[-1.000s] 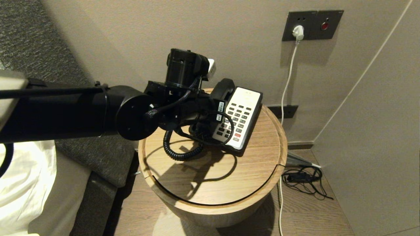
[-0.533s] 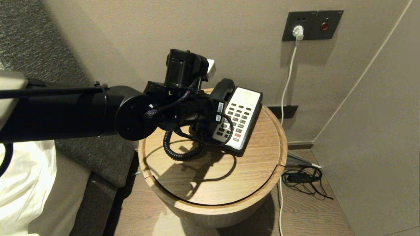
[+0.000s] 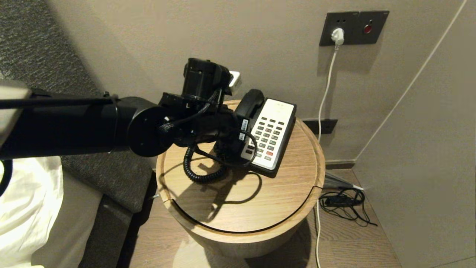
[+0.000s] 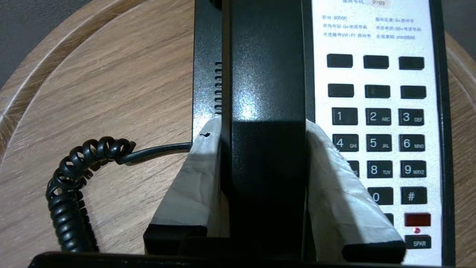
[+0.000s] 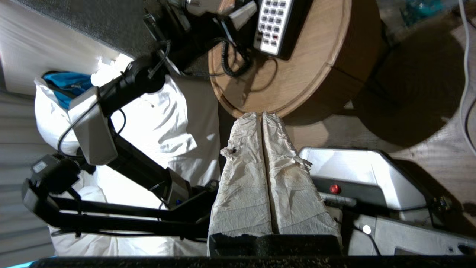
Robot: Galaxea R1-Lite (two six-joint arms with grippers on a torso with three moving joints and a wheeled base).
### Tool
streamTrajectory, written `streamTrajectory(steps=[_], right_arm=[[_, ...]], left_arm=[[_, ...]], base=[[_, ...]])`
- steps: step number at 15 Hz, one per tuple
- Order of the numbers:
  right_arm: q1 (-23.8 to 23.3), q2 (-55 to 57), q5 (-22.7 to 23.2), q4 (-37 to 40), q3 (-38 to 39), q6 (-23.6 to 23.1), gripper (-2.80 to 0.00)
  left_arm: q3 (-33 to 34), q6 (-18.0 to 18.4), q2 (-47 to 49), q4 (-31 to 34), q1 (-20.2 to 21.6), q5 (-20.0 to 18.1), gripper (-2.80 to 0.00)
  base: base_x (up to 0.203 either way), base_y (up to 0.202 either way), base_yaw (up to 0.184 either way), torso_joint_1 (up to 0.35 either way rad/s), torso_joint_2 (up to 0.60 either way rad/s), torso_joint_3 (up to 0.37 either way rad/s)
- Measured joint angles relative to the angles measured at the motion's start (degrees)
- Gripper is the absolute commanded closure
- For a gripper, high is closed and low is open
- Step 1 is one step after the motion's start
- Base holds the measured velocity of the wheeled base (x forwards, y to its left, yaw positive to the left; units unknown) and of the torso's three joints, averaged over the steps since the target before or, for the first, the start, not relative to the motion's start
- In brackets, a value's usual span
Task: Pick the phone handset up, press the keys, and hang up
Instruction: Put the handset back
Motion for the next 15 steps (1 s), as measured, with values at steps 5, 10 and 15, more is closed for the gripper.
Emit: streamTrajectory(steps=[5, 10, 15], right_arm=[[0.0, -0.1, 1.0, 0.0, 0.4, 0.0, 0.00], [0.0, -0.2, 1.2, 0.0, 1.2, 0.1, 0.00], [0.0, -0.4, 1.2, -0.1, 1.9, 0.1, 0.00]], left_arm=[[-0.3, 0.0, -0.1, 0.0, 0.5, -0.9, 0.00], [-2.1, -0.8, -0.1, -0.5, 0.0, -1.0, -2.80], [-2.9, -1.2, -1.8, -0.7, -1.0, -1.0, -2.80]], base=[[0.000, 0.000, 0.000, 0.000, 0.00, 0.000], [0.000, 0.000, 0.000, 0.000, 0.00, 0.000], [0.000, 0.000, 0.000, 0.000, 0.00, 0.000]])
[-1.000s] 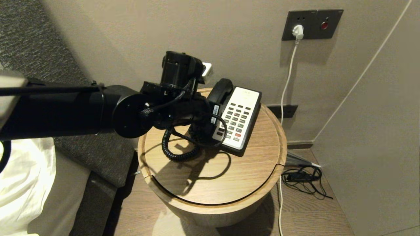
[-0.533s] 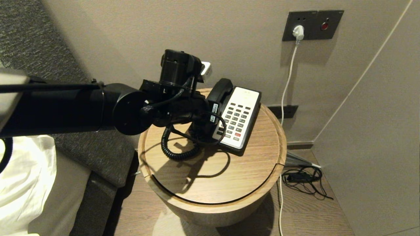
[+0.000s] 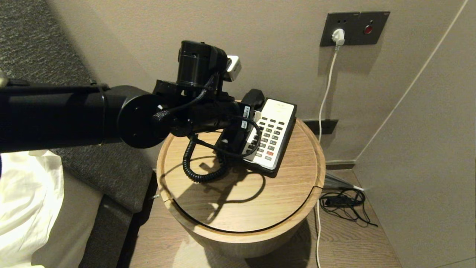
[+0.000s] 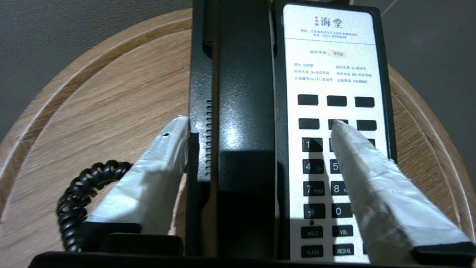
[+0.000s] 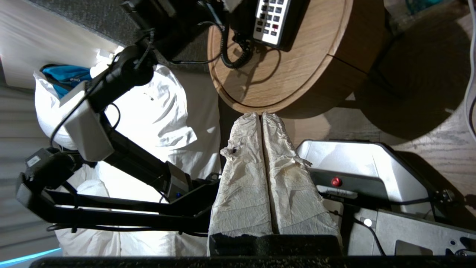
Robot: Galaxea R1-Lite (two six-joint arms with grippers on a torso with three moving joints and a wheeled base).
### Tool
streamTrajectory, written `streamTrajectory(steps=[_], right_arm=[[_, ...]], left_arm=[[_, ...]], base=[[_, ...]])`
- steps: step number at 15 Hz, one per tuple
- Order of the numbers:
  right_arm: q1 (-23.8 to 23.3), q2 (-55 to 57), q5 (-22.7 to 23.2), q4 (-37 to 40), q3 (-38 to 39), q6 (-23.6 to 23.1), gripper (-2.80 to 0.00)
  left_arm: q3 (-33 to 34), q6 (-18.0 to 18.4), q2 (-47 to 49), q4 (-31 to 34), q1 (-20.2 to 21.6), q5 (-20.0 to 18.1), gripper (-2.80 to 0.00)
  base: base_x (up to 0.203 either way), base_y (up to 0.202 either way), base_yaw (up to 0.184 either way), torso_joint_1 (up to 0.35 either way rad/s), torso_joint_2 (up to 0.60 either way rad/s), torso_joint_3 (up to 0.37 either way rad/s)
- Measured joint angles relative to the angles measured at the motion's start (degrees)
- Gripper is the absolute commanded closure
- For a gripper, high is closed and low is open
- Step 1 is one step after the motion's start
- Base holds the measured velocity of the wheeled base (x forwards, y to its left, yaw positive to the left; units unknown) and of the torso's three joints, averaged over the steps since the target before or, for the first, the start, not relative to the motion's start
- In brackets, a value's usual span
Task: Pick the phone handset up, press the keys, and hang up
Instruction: Put the handset back, then end the call using the dial pad
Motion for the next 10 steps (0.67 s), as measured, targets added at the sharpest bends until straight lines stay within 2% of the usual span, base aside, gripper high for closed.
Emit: streamTrajectory(steps=[1, 5, 10], right_arm=[[0.0, -0.1, 0.0, -0.2, 0.6, 0.0, 0.00], [0.0, -0.4, 0.3, -0.9, 3.8, -0.1, 0.00], [0.0, -0.1, 2.4, -1.8, 10.8, -0.4, 0.00]], left_arm=[[0.4, 0.0, -0.6, 0.0, -0.1, 0.1, 0.00], [3.6, -0.5, -5.0, 0.0, -0.5, 0.0, 0.00], [14.9, -1.5, -19.0, 0.7, -0.2, 0.8, 0.00]], base=[[0.000, 0.000, 0.000, 0.000, 0.00, 0.000], [0.000, 0.000, 0.000, 0.000, 0.00, 0.000], [0.000, 0.000, 0.000, 0.000, 0.00, 0.000]])
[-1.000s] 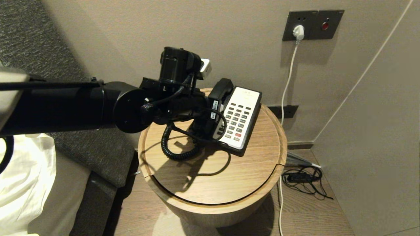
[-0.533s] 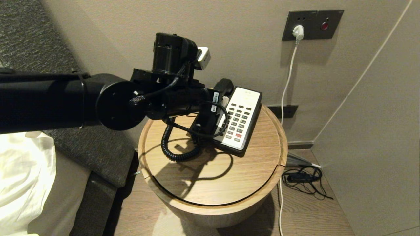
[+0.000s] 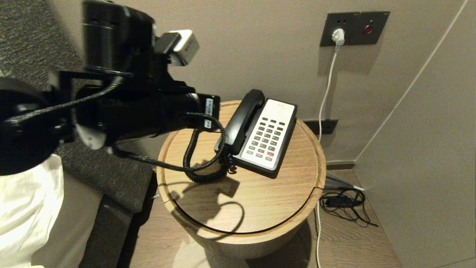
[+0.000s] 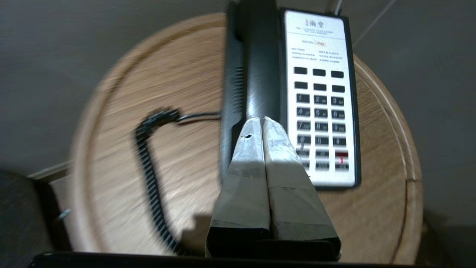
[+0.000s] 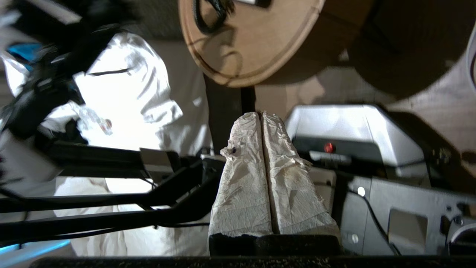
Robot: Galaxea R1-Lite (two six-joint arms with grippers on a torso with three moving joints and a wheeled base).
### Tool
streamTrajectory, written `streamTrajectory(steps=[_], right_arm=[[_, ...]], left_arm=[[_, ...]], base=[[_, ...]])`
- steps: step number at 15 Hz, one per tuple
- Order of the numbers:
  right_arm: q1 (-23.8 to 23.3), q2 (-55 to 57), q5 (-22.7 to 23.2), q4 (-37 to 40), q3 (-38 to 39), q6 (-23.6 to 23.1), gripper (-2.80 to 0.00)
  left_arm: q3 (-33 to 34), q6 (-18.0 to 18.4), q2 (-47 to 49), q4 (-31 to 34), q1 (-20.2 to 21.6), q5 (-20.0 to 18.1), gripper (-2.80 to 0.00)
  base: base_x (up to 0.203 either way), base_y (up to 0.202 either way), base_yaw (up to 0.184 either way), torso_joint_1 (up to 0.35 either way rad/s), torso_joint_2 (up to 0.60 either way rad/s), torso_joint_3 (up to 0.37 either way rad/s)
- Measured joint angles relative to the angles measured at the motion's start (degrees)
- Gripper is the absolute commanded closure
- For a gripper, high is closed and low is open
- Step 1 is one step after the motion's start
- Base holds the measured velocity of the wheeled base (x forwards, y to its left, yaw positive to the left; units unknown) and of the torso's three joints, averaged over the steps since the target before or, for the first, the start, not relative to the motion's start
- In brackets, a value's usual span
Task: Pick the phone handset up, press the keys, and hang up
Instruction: End the call using the dial pad
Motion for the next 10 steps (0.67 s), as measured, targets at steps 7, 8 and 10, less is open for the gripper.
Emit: streamTrajectory(steps=[7, 8, 10], right_arm=[[1.3, 13.3, 0.2, -1.5, -1.7, -5.9, 0.00], [1.7, 16.8, 0.0, -1.2, -3.9, -6.8, 0.00], [3.3, 24.2, -1.2, 0.4, -10.5, -8.7, 0.00]], left_arm=[[17.6, -1.3, -27.5, 0.6, 9.1, -0.6, 0.00], [18.9, -2.7, -30.5, 0.7, 10.9, -0.9, 0.00], [20.7, -4.4, -34.8, 1.1, 12.7, -2.6, 0.00]], base=[[0.000, 0.000, 0.000, 0.000, 0.00, 0.000], [0.000, 0.000, 0.000, 0.000, 0.00, 0.000], [0.000, 0.000, 0.000, 0.000, 0.00, 0.000]])
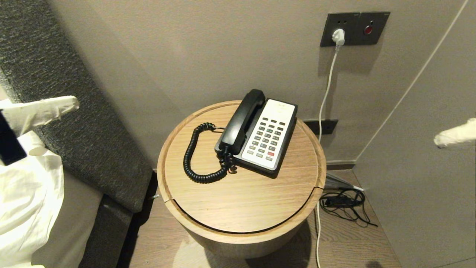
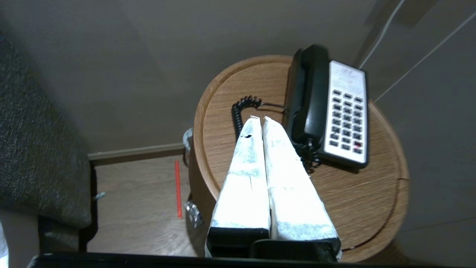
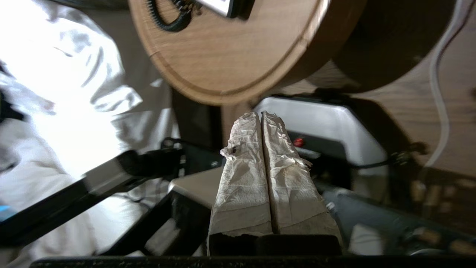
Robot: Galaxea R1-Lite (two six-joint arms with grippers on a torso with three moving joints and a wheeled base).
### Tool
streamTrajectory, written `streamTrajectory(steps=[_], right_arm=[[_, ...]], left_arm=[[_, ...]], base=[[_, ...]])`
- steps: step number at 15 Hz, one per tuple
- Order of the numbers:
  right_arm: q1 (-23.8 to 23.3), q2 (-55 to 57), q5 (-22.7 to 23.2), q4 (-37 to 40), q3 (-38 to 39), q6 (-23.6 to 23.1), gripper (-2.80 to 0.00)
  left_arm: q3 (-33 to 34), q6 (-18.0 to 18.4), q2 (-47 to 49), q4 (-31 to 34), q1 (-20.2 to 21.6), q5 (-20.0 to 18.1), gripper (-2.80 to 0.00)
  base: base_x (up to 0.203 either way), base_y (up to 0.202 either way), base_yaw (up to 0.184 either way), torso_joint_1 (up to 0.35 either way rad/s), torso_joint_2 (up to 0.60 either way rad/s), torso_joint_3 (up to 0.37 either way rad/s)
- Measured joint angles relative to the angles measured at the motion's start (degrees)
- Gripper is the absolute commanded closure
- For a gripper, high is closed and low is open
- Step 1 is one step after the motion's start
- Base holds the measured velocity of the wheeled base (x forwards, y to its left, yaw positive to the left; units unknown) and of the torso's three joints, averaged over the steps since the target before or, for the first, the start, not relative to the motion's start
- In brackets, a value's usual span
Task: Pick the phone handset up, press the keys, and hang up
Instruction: End the call using the dial pad
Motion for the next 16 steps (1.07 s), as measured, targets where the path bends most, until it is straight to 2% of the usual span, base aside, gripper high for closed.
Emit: streamTrajectory(steps=[4, 6, 9, 11, 16], right_arm=[[7.3, 16.0, -5.1, 4.3, -13.4, -3.9, 0.00], [11.9, 23.3, -7.7, 3.4, -15.8, -4.7, 0.00], [17.1, 31.4, -8.9, -2.4, -17.0, -4.3, 0.00], [18.9, 34.3, -9.3, -4.4, -17.2, -4.3, 0.00], [19.5, 38.5, -9.8, -8.4, -17.3, -4.5, 0.00]], left_arm=[[3.1, -1.3, -4.2, -0.2, 0.7, -0.9, 0.00], [3.4, -1.3, -5.1, -0.4, 0.7, -1.0, 0.00], [3.9, -1.4, -5.7, -0.4, 0.7, -1.0, 0.00], [4.1, -1.6, -6.0, -0.4, 0.7, -1.0, 0.00], [4.7, -1.6, -6.6, -0.3, 0.7, -1.4, 0.00]], base=[[0.000, 0.000, 0.000, 0.000, 0.00, 0.000], [0.000, 0.000, 0.000, 0.000, 0.00, 0.000], [0.000, 0.000, 0.000, 0.000, 0.00, 0.000], [0.000, 0.000, 0.000, 0.000, 0.00, 0.000], [0.000, 0.000, 0.000, 0.000, 0.00, 0.000]])
